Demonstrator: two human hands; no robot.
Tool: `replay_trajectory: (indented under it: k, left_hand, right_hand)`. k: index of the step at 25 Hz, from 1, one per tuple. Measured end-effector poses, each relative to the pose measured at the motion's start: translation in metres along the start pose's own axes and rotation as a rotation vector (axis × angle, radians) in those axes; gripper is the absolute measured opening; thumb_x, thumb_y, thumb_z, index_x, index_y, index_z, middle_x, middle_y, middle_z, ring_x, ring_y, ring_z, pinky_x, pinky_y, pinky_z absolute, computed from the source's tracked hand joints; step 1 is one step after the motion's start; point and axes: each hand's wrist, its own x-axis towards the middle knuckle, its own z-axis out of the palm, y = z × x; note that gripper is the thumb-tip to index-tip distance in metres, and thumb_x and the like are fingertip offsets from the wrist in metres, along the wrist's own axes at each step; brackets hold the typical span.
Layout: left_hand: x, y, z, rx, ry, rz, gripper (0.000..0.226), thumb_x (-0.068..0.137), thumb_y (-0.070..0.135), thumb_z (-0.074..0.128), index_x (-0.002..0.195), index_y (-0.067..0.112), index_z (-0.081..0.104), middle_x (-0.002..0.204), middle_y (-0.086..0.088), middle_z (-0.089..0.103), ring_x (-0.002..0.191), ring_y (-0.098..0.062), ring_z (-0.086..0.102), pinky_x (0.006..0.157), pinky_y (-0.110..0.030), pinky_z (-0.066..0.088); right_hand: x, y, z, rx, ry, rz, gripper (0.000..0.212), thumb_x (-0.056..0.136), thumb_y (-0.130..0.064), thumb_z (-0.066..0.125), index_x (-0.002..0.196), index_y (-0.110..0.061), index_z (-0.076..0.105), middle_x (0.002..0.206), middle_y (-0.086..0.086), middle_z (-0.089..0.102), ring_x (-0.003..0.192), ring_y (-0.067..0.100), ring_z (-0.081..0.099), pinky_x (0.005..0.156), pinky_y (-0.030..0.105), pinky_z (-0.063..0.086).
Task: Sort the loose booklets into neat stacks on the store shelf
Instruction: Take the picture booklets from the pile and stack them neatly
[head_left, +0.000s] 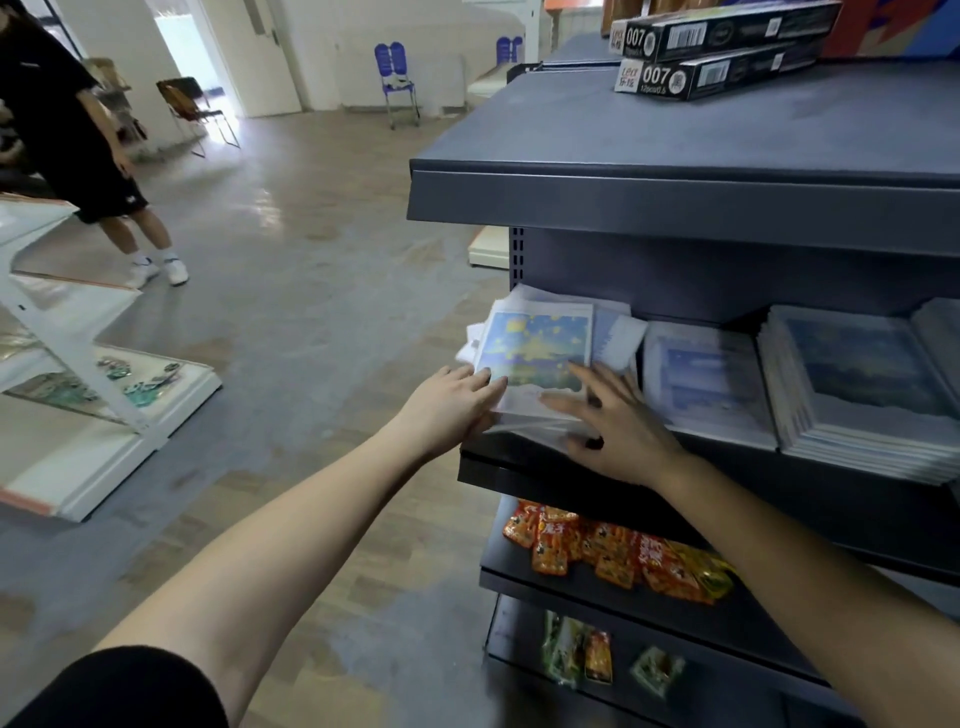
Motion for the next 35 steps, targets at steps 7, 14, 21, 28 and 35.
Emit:
replay_trajectory:
  k: [7,14,21,28,35]
  left_hand:
    - [0.001,0.042,0.004,-0.097,0.132,-0.045,0.048,0.077,0.032,0.044,0.113,0.011,0.067,0.103,-0.013,0.067,0.098,-0.024,0.049,0.054,-0.032,0.056]
    - [0.001,0.067,-0.008,-0.165,0.051,-0.009,0.039,0.079,0.018,0.061,0.113,-0.002,0.065,0.113,-0.02,0.065,0.105,-0.04,0.062,0.08,-0.051,0.055]
    - [0.011,0.096,-0.012,-0.227,0.062,-0.031,0.041,0.09,0.027,0.041,0.123,0.013,0.059,0.12,-0.016,0.06,0.116,-0.032,0.051,0.092,-0.04,0.049]
    - [0.084,0.14,-0.017,-0.35,0.084,0.07,0.041,0.093,0.02,0.037,0.128,0.012,0.057,0.127,-0.012,0.057,0.123,-0.028,0.041,0.109,-0.028,0.027]
    - [0.124,0.158,0.009,-0.333,0.064,0.146,0.041,0.09,0.021,0.037,0.126,0.022,0.057,0.122,-0.012,0.06,0.117,-0.033,0.046,0.1,-0.047,0.043]
  right_hand:
    - [-0.002,-0.015,-0.011,-0.081,-0.004,0.088,0.047,0.091,-0.04,0.051,0.137,-0.041,0.041,0.149,0.001,0.031,0.128,0.033,0.029,0.107,0.041,0.03]
    - [-0.012,-0.01,-0.007,0.03,0.041,0.01,0.038,0.086,-0.02,0.065,0.124,-0.021,0.061,0.137,0.015,0.047,0.119,0.044,0.039,0.097,0.053,0.043]
    - [-0.041,0.02,-0.02,0.183,0.089,0.063,0.035,0.08,-0.018,0.072,0.115,-0.018,0.067,0.133,0.013,0.053,0.119,0.039,0.044,0.101,0.044,0.04]
    - [-0.089,0.068,-0.046,0.221,0.31,0.257,0.033,0.067,-0.01,0.081,0.099,-0.012,0.074,0.107,0.017,0.069,0.102,0.033,0.064,0.092,0.04,0.048]
    - [-0.119,0.076,-0.06,-0.123,0.271,0.274,0.03,0.062,-0.023,0.085,0.09,-0.021,0.076,0.086,0.004,0.073,0.08,0.027,0.069,0.061,0.032,0.057]
